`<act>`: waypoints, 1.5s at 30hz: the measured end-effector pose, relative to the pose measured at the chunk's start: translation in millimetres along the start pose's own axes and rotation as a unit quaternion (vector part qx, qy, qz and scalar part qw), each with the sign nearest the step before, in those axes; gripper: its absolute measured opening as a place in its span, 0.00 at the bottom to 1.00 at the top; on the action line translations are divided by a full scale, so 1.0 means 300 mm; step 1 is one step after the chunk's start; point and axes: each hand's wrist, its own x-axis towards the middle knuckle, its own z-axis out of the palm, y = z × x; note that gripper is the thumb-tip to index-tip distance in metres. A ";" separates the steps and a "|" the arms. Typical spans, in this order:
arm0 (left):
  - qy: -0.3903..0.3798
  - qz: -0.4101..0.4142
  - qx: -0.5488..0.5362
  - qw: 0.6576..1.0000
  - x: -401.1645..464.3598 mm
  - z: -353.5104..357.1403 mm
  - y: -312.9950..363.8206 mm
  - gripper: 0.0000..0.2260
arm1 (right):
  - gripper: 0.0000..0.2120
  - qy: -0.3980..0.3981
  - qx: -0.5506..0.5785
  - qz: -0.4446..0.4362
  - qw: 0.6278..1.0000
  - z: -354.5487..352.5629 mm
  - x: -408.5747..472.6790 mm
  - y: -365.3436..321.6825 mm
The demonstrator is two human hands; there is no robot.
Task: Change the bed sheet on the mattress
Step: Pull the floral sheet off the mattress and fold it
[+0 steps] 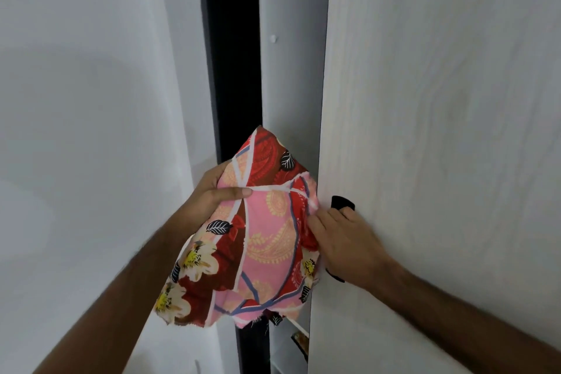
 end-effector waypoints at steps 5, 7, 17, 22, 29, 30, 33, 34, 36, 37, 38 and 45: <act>-0.041 0.017 0.092 0.995 0.109 0.084 0.050 0.24 | 0.23 0.054 0.218 0.129 0.966 -0.049 -0.041 -0.072; -0.044 0.040 0.179 0.982 0.160 0.123 0.087 0.20 | 0.30 0.011 0.261 0.139 0.955 -0.022 -0.040 -0.100; -0.049 0.283 0.483 0.827 0.404 0.397 0.261 0.27 | 0.38 0.224 0.285 0.348 0.865 0.099 0.158 0.013; -0.043 0.297 0.280 0.912 0.554 0.479 0.296 0.26 | 0.34 0.313 0.161 0.399 0.846 0.023 0.180 0.150; 0.033 0.100 0.464 0.880 0.755 0.463 -0.060 0.27 | 0.36 -0.019 0.100 0.402 0.910 0.235 0.197 0.376; 0.014 0.092 0.548 0.831 0.737 0.465 -0.161 0.26 | 0.38 -0.096 0.086 0.392 0.911 0.309 0.163 0.373; -0.151 0.085 0.639 0.749 0.576 0.475 -0.445 0.25 | 0.46 -0.245 0.087 0.423 0.868 0.461 0.024 0.330; -0.206 0.061 0.640 0.738 0.527 0.469 -0.537 0.28 | 0.51 -0.249 0.099 0.412 0.871 0.498 -0.010 0.319; -0.262 0.015 0.626 0.735 0.446 0.451 -0.674 0.35 | 0.54 -0.266 0.135 0.408 0.863 0.548 -0.056 0.293; -0.253 0.024 0.625 0.738 0.433 0.441 -0.721 0.40 | 0.51 -0.252 0.128 0.415 0.864 0.557 -0.061 0.284; -0.238 0.042 0.628 0.740 0.436 0.434 -0.752 0.46 | 0.47 -0.245 0.119 0.425 0.863 0.569 -0.053 0.284; -0.243 0.044 0.661 0.709 0.587 0.369 -0.798 0.51 | 0.41 -0.250 0.115 0.435 0.857 0.602 0.049 0.285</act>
